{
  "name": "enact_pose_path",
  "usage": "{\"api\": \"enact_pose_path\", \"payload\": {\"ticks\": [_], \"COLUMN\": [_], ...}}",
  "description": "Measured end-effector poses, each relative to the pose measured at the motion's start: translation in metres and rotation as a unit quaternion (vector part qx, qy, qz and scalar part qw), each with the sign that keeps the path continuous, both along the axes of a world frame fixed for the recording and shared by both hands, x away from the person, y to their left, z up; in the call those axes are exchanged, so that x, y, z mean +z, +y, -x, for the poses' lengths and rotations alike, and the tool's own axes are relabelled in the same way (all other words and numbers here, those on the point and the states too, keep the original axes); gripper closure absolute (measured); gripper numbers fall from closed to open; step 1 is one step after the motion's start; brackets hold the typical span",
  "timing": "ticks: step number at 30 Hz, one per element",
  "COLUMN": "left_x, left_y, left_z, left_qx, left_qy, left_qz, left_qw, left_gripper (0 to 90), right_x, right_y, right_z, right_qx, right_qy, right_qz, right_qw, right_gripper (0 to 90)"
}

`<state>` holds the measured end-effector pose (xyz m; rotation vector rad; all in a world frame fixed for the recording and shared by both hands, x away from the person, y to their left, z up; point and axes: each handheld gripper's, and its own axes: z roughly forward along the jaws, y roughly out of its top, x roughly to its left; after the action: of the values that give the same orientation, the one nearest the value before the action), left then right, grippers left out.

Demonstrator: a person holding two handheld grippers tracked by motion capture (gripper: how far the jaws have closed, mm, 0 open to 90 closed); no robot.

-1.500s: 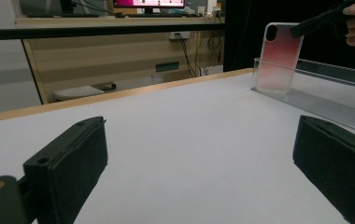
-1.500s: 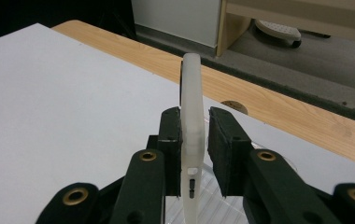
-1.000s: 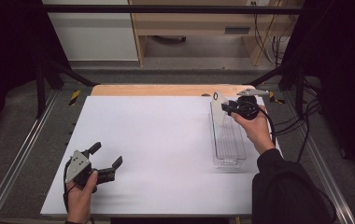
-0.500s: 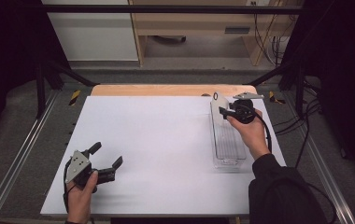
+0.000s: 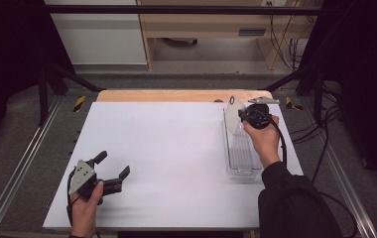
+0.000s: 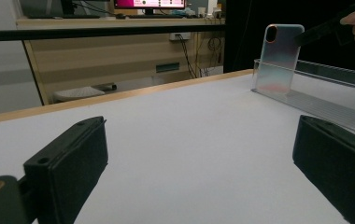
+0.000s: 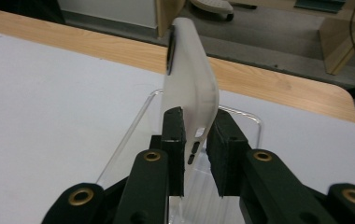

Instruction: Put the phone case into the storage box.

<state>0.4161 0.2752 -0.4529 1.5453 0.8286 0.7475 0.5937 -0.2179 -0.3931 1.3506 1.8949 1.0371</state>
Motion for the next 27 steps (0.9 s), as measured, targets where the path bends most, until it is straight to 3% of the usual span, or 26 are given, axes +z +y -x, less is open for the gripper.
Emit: {"api": "enact_pose_path", "payload": {"ticks": [15, 27], "left_x": [0.000, 0.000], "left_y": [0.000, 0.000], "left_z": [0.000, 0.000], "left_qx": [0.001, 0.002], "left_qy": [0.001, 0.002], "left_qz": [0.001, 0.003], "left_qw": [1.0000, 1.0000], "left_gripper": [3.1, 3.2], "right_x": [0.002, -0.001], "right_y": [-0.004, -0.003], "right_z": [-0.026, -0.038], "right_qx": [-0.053, -0.055], "right_qy": [0.003, -0.007], "right_qz": [-0.001, -0.019], "right_qw": [0.9986, 0.9983], "right_gripper": [68.4, 64.9]}}
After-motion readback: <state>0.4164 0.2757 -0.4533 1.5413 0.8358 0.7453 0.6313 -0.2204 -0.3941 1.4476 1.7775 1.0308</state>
